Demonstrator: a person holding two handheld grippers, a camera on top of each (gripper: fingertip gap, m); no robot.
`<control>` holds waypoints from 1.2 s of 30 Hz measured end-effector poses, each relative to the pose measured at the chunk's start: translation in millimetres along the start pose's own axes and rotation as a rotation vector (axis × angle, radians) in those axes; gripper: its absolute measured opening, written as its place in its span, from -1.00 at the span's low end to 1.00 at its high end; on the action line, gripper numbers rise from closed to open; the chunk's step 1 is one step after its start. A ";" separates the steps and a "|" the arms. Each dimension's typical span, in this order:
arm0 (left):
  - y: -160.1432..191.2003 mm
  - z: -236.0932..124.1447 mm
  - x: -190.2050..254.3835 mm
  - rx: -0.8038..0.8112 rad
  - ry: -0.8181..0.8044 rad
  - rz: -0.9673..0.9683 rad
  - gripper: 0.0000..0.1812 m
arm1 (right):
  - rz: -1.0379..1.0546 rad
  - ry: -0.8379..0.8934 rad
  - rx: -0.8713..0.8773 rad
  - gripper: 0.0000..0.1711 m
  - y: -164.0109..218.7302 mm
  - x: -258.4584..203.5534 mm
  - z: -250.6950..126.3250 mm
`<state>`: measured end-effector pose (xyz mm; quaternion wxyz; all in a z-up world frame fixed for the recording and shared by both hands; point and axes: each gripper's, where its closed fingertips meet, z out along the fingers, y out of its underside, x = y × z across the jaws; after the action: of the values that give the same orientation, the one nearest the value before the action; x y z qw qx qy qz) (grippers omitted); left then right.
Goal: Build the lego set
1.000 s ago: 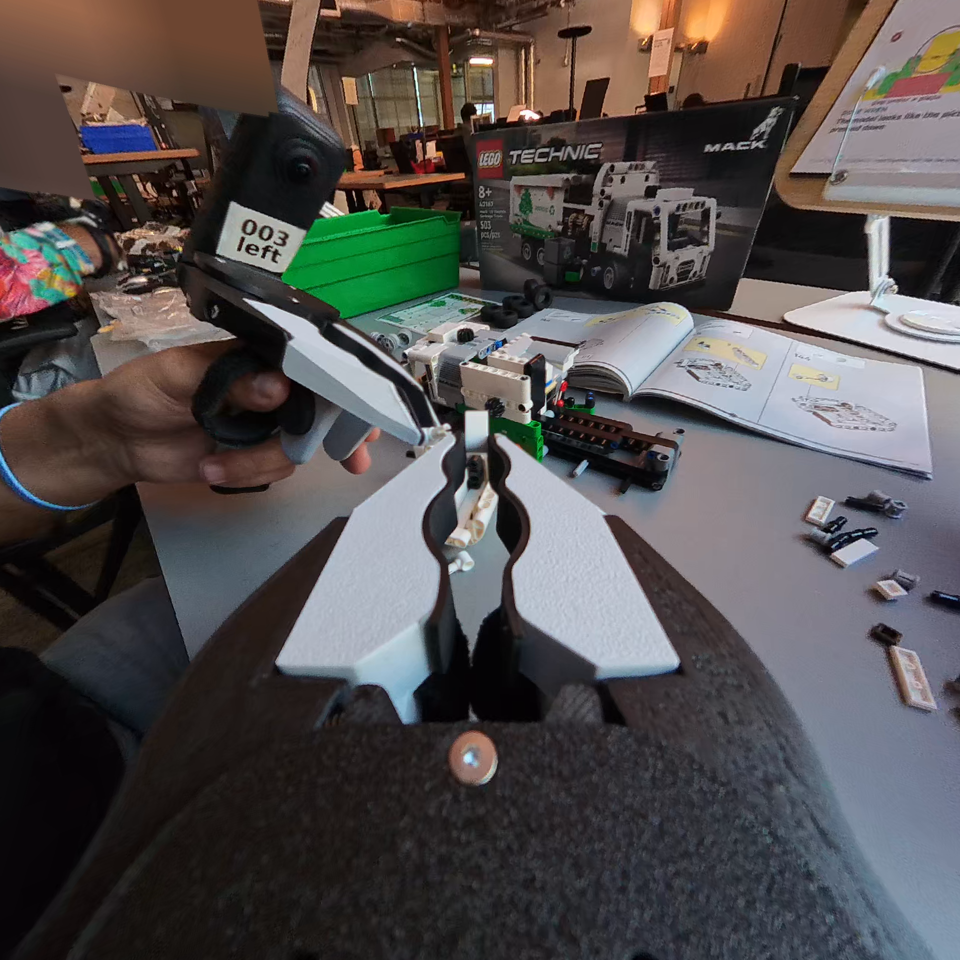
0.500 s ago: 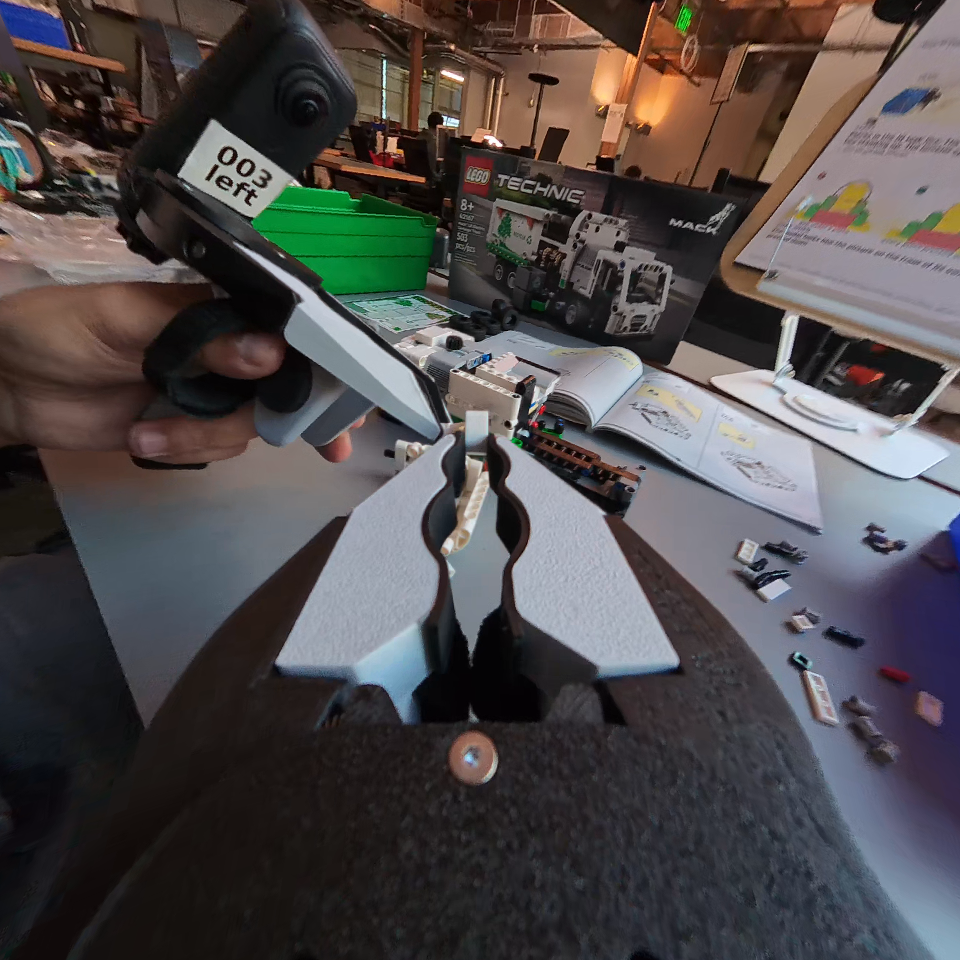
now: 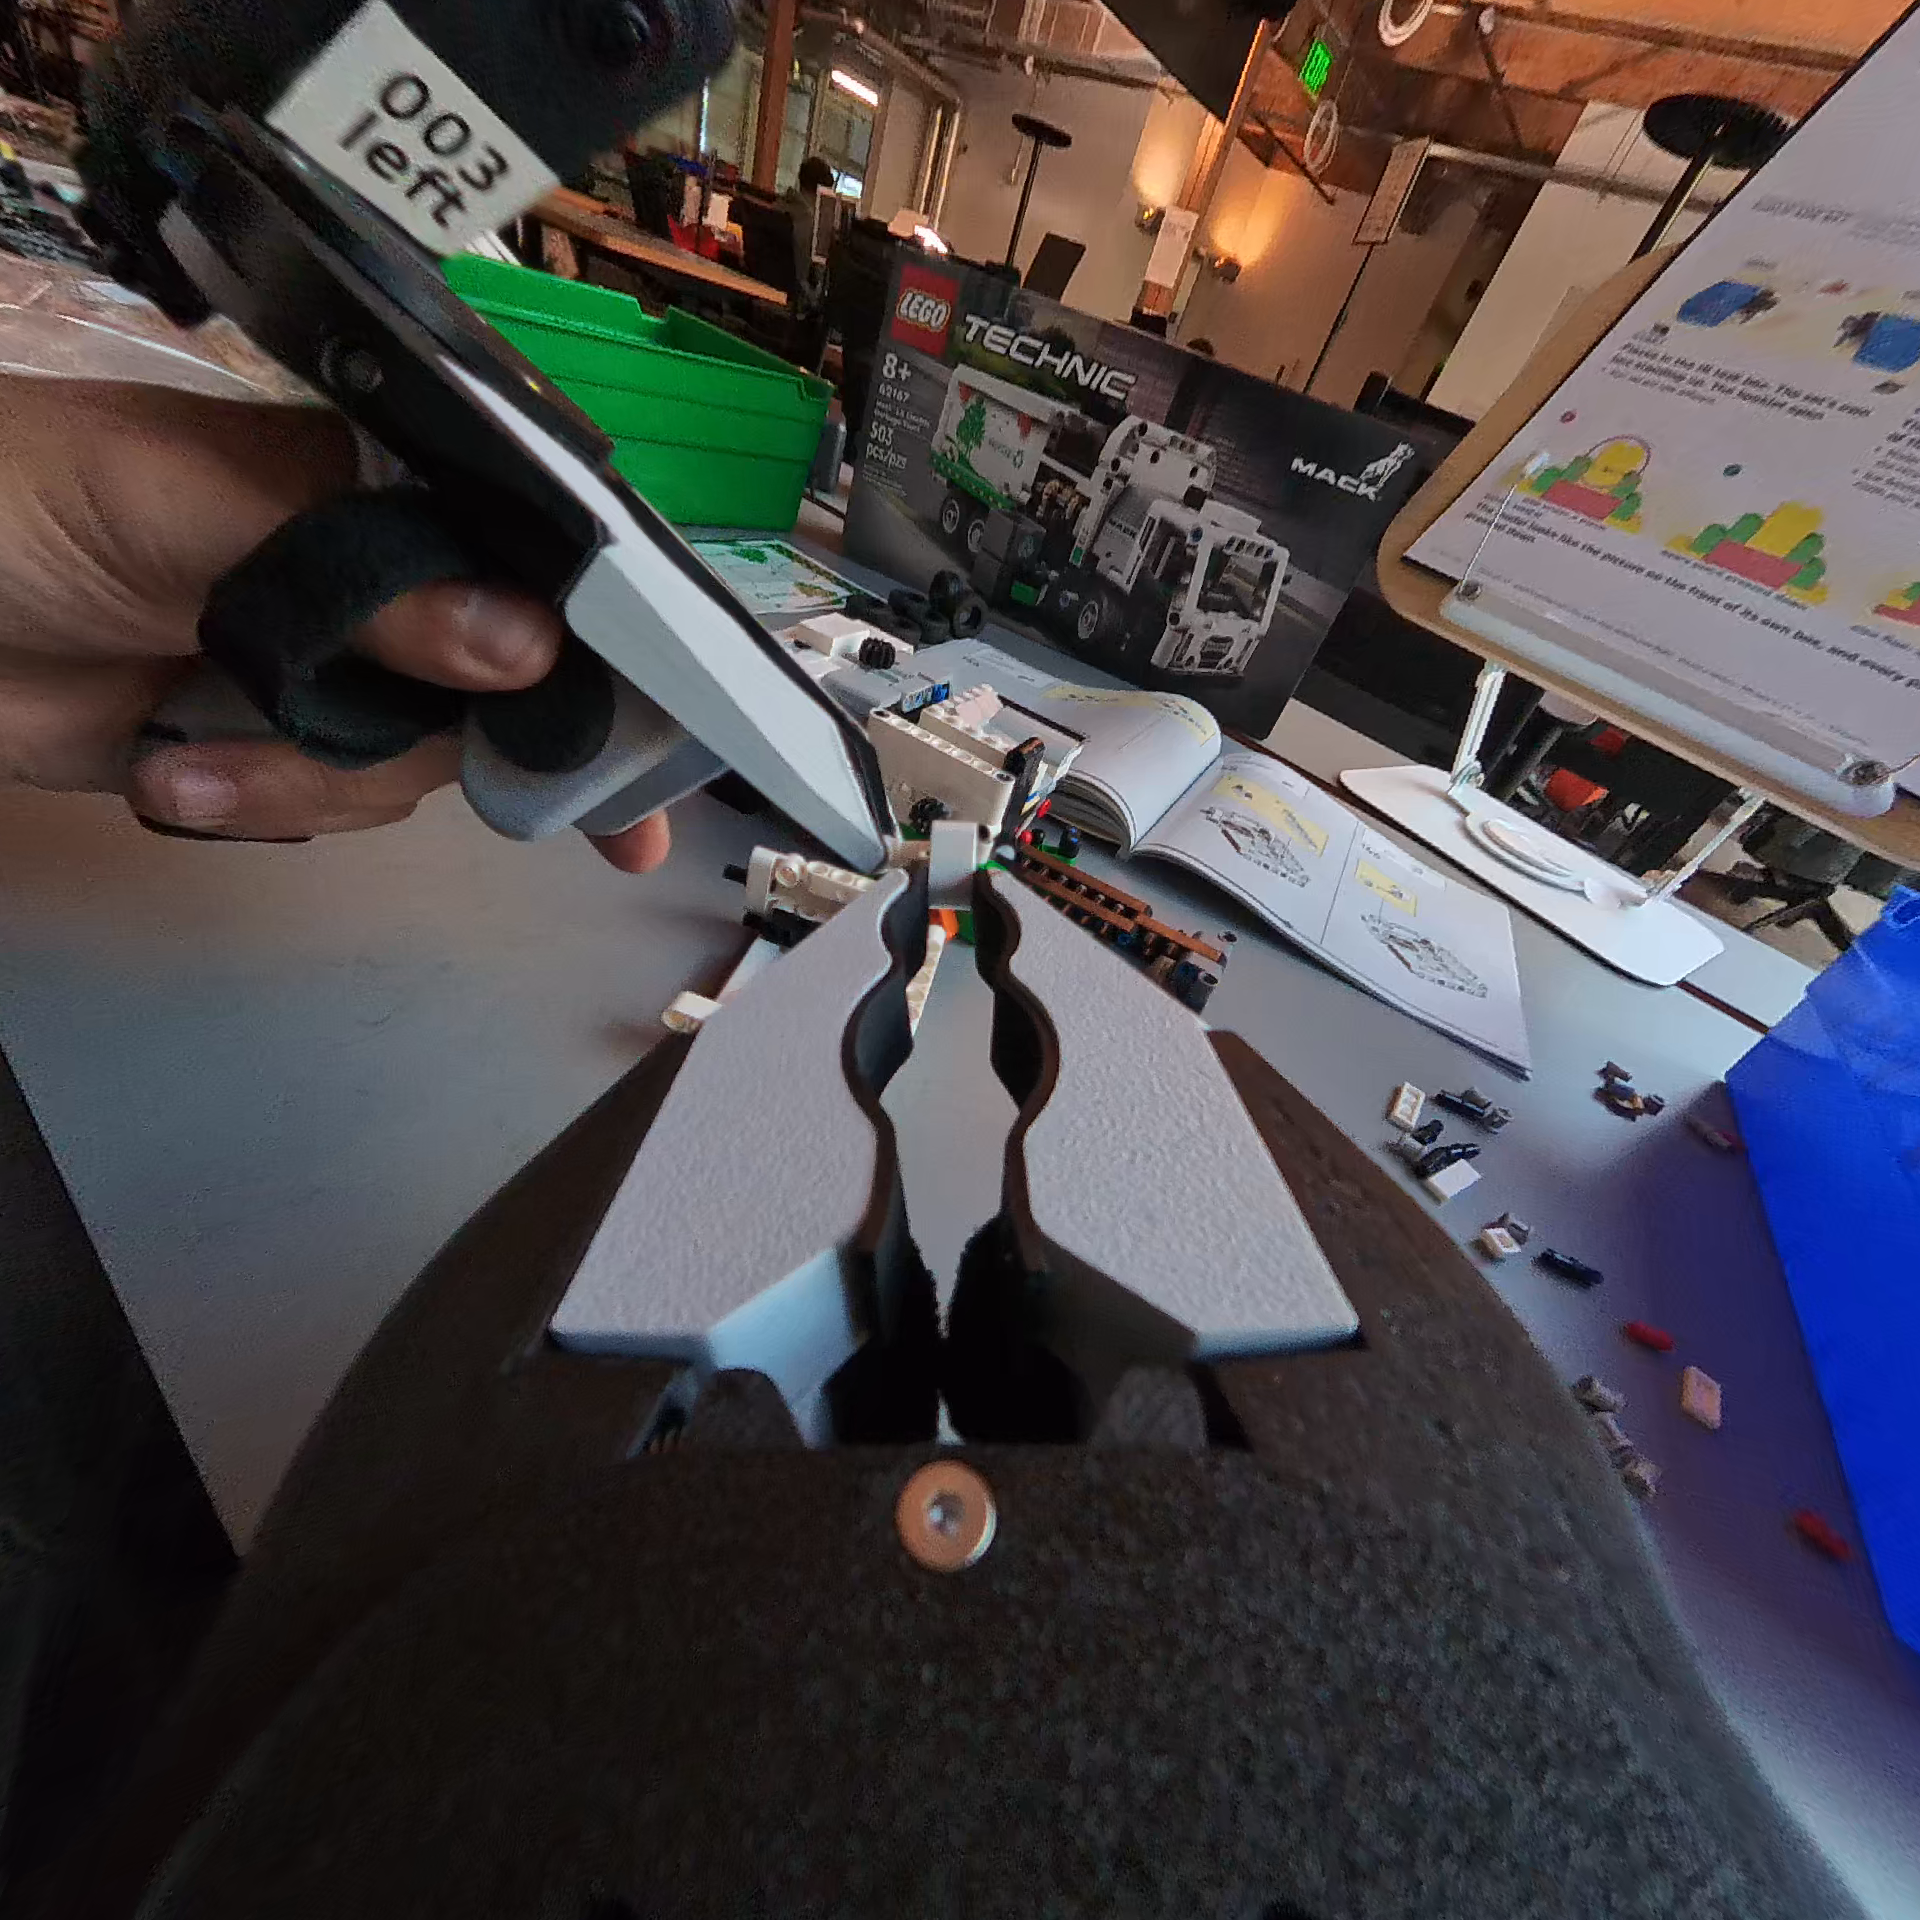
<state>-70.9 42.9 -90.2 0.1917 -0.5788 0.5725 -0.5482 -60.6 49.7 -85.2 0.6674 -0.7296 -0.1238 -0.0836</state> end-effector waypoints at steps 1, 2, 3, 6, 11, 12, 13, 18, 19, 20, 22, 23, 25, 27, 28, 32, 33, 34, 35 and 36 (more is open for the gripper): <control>-0.2 0.4 -0.5 -0.002 -0.033 0.055 -0.93 | 0.016 -0.009 -0.005 -0.92 0.6 0.2 0.3; -0.9 0.6 -0.3 0.000 -0.061 0.105 -0.93 | 0.035 -0.019 -0.002 -0.92 0.3 0.6 0.0; -1.2 1.1 -0.6 -0.001 -0.091 0.158 -0.93 | 0.057 -0.029 0.001 -0.92 0.0 1.0 -0.5; -1.0 2.2 -3.7 -0.018 -0.201 0.330 -0.92 | 0.080 -0.037 -0.008 -0.92 1.1 1.9 0.2; -2.1 2.9 -4.4 -0.024 -0.298 0.437 -0.92 | 0.070 -0.022 -0.011 -0.92 1.5 2.7 0.4; -2.5 3.2 -4.0 -0.019 -0.297 0.428 -0.92 | 0.075 -0.024 -0.008 -0.92 1.2 3.1 0.0; -2.7 3.4 -3.8 -0.017 -0.293 0.413 -0.92 | 0.080 -0.025 -0.005 -0.92 0.9 3.3 -0.2; -0.5 2.3 -0.9 -0.047 -0.186 0.222 -0.92 | 0.086 -0.041 -0.008 -0.92 1.2 1.9 -0.2; -0.3 1.6 -0.2 -0.049 -0.163 0.184 -0.93 | 0.081 -0.041 -0.008 -0.92 1.1 1.2 0.0; 0.2 1.2 0.1 -0.053 -0.147 0.156 -0.93 | 0.071 -0.037 -0.010 -0.92 1.3 0.8 0.1; 0.5 0.5 1.0 -0.053 -0.123 0.119 -0.93 | 0.045 -0.023 -0.008 -0.92 0.8 0.1 0.0; 0.2 -0.1 1.7 -0.052 -0.111 0.102 -0.93 | 0.030 -0.015 -0.004 -0.92 0.3 -0.2 0.0; 0.6 -1.2 2.0 -0.060 -0.102 0.076 -0.93 | -0.014 0.009 0.004 -0.92 -0.8 -0.8 -0.1; 2.5 -2.0 0.7 -0.078 -0.116 0.074 -0.93 | -0.068 0.034 -0.007 -0.92 0.7 -2.0 1.3; 3.3 -2.4 0.3 -0.084 -0.120 0.071 -0.93 | -0.089 0.046 -0.012 -0.92 1.4 -2.6 1.7; 5.8 -4.6 -1.0 -0.101 -0.103 0.040 -0.93 | -0.155 0.066 -0.029 -0.92 3.3 -5.2 3.2; 6.7 -4.8 -1.1 -0.108 -0.100 0.043 -0.93 | -0.150 0.057 -0.032 -0.92 3.9 -6.2 3.1; 7.2 -4.9 -1.1 -0.115 -0.102 0.049 -0.93 | -0.135 0.045 -0.034 -0.92 4.4 -6.9 3.0; 6.9 -4.9 -1.3 -0.119 -0.109 0.064 -0.93 | -0.117 0.034 -0.036 -0.92 4.5 -7.3 2.8; 5.9 -5.3 -2.3 -0.121 -0.126 0.081 -0.93 | -0.107 0.027 -0.039 -0.92 4.8 -7.9 2.7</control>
<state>-77.6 45.5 -94.4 0.2140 -0.5990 0.6145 -0.4668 -66.9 51.5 -92.4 0.6490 -0.7338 -0.1521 -0.1313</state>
